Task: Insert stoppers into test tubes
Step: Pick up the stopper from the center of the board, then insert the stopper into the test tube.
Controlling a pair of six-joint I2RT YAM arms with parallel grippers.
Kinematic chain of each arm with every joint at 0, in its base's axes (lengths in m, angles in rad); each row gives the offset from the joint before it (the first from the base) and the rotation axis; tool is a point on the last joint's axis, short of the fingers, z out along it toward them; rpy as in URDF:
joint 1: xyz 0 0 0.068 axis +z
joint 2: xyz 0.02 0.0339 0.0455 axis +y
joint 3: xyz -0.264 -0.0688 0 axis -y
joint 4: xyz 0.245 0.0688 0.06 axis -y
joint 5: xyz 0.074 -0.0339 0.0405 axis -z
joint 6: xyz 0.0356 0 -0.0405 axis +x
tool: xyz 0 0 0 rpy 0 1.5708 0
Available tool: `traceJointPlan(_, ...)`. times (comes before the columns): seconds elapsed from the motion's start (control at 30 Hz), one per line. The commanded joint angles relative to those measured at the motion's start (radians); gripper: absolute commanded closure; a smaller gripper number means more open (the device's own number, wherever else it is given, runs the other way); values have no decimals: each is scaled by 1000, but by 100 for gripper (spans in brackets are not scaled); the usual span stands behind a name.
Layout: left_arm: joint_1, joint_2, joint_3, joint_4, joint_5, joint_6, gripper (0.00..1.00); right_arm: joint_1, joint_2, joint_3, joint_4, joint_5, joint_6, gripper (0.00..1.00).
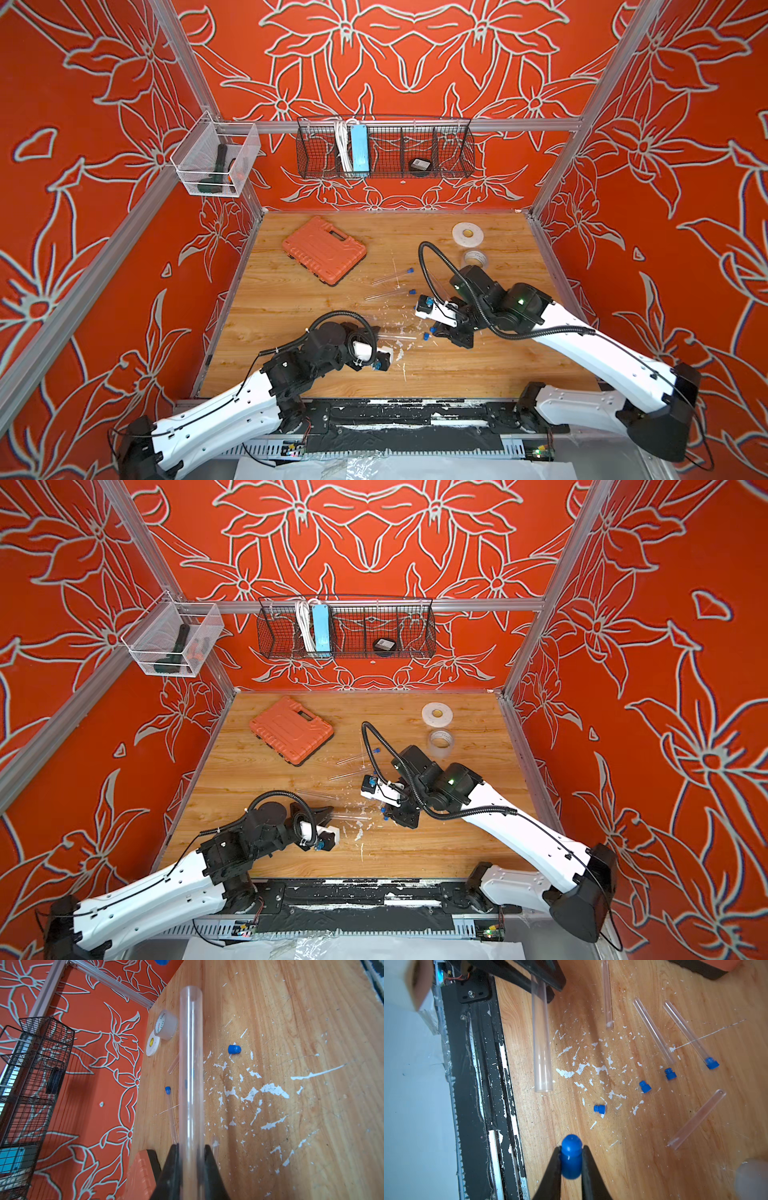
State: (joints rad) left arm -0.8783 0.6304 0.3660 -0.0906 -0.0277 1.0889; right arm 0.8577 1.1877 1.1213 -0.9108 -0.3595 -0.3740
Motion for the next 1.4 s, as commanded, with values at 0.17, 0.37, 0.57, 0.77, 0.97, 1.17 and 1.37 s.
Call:
traceJointPlan(0.17,-8,6,-3,65,-50,11,100,16,69,56,5,-95,26,89)
traceJointPlan(0.37,-8,20,2,64,-52,-7,100,33,51,13,69,-104,53,88)
traceJointPlan(0.57,-8,25,6,62,-48,-22,100,40,83,23,74,-101,52,89)
traceJointPlan(0.77,-8,12,-1,65,-49,-34,100,42,78,13,59,-67,50,89)
traceJointPlan(0.97,-8,17,4,63,-52,-34,100,45,88,6,48,-27,49,90)
traceJointPlan(1.17,-8,11,1,63,-51,-38,100,50,95,7,44,-28,49,89)
traceJointPlan(1.37,-8,14,4,63,-48,-38,100,56,108,17,53,-42,47,90)
